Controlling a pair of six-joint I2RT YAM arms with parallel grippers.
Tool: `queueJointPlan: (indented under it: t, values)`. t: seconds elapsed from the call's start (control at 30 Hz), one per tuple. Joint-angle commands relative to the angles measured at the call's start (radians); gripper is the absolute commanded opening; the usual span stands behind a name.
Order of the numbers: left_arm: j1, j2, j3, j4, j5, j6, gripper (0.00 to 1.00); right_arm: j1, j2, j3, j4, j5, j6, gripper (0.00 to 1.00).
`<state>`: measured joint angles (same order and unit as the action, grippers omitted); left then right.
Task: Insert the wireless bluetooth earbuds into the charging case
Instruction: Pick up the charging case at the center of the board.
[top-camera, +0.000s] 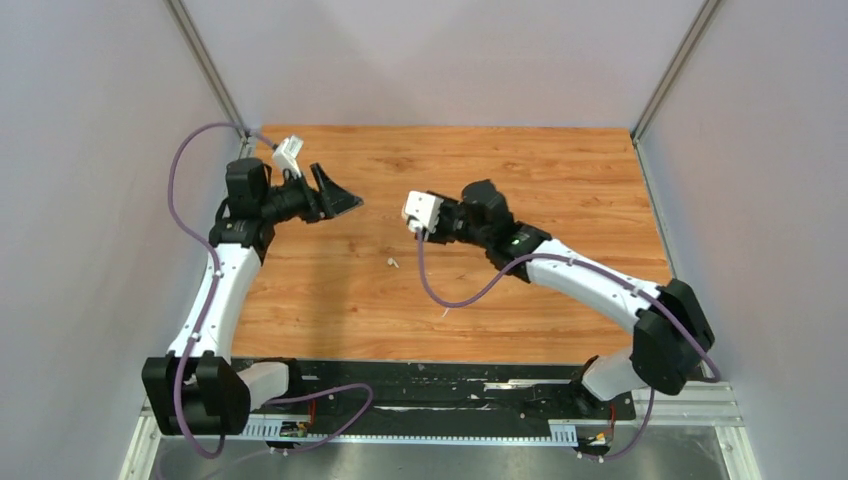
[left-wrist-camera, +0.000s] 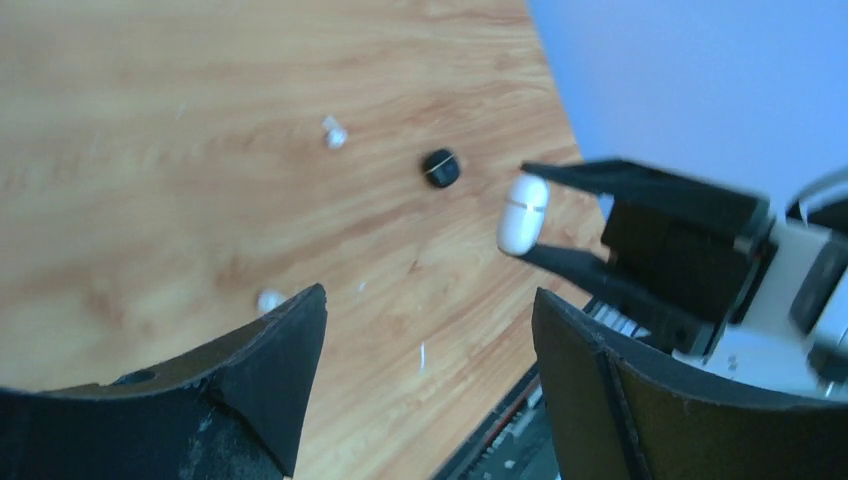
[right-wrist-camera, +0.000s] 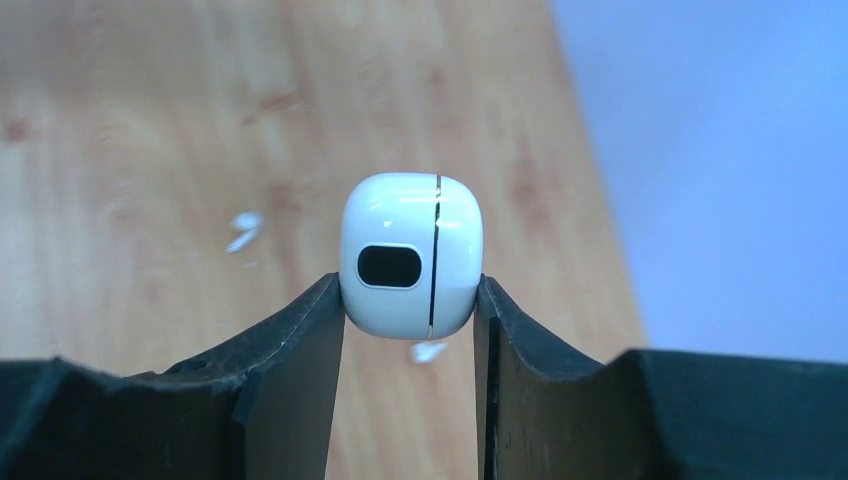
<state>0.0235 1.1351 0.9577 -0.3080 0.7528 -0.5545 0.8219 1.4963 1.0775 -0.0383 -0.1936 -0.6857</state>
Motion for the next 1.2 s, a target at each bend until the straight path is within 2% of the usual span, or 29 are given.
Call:
queueJointPlan:
  t: [0.0, 0.03, 0.1, 0.2, 0.3, 0.37, 0.5, 0.73, 0.97, 1.17]
  values:
    - [-0.080, 0.039, 0.197, 0.157, 0.292, 0.220, 0.82, -0.085, -0.095, 0.038, 0.184, -0.151, -0.205, 0.00]
    - [-0.090, 0.058, 0.266, 0.079, 0.299, 0.309, 0.82, -0.092, -0.096, 0.044, 0.220, -0.148, -0.227, 0.00]
    - [-0.103, 0.071, 0.320, 0.053, 0.325, 0.390, 0.81, -0.092, -0.099, 0.079, 0.243, -0.141, -0.248, 0.00]
    - [-0.125, 0.054, 0.309, 0.116, 0.321, 0.489, 0.78, -0.090, -0.095, 0.139, 0.240, -0.155, -0.259, 0.00]
    - [-0.160, 0.038, 0.262, 0.186, 0.269, 0.546, 0.78, -0.054, -0.084, 0.137, 0.247, -0.111, -0.359, 0.00]
    - [-0.183, 0.034, 0.230, 0.241, 0.246, 0.521, 0.78, -0.032, -0.084, 0.118, 0.271, -0.059, -0.430, 0.00]
    - [-0.239, 0.020, 0.164, 0.441, 0.205, 0.425, 0.78, -0.011, -0.091, 0.139, 0.250, -0.035, -0.439, 0.00]
    - [-0.270, 0.013, 0.130, 0.491, 0.222, 0.330, 0.72, 0.009, -0.075, 0.139, 0.285, -0.023, -0.505, 0.00]
    - [-0.270, 0.040, 0.130, 0.552, 0.212, 0.228, 0.57, 0.018, -0.069, 0.133, 0.306, -0.030, -0.520, 0.00]
    - [-0.270, 0.056, 0.134, 0.560, 0.202, 0.209, 0.55, 0.025, -0.069, 0.122, 0.343, -0.020, -0.530, 0.00]
